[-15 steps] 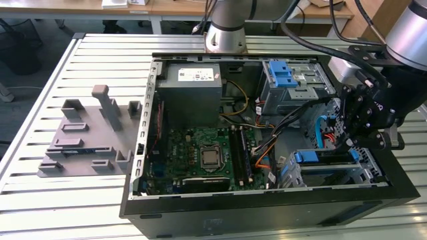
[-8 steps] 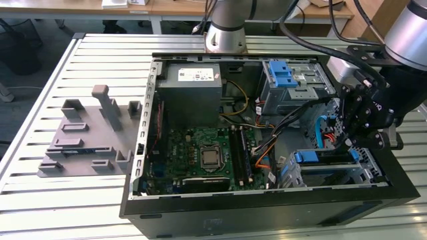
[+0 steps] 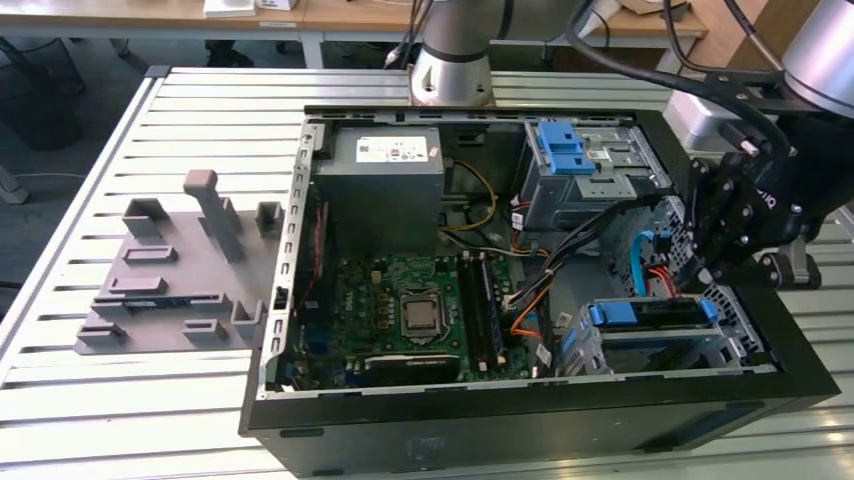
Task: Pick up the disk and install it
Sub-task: 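Insert the second disk wire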
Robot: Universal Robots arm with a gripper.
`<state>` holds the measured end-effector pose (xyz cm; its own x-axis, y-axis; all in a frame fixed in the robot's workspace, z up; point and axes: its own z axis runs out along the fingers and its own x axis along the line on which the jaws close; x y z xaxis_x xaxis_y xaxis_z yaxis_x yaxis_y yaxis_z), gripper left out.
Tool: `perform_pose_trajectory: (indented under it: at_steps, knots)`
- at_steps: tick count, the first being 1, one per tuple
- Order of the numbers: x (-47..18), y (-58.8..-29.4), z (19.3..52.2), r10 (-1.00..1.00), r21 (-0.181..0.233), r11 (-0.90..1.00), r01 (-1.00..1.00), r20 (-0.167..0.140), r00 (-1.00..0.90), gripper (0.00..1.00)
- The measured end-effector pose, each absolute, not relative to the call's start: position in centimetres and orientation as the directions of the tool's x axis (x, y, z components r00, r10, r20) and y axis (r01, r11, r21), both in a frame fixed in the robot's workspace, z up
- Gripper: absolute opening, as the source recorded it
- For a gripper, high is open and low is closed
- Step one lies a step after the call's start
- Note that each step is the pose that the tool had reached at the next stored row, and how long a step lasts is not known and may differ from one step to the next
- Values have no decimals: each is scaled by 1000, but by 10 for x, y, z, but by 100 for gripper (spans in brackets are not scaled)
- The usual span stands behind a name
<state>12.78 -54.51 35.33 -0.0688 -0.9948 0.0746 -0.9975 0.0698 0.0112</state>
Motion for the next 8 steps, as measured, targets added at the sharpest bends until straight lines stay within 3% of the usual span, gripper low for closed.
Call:
perform_pose_trajectory:
  at_steps: [8]
  knots:
    - [123,-545,359,-995,11,70,-997,75,-69,11]
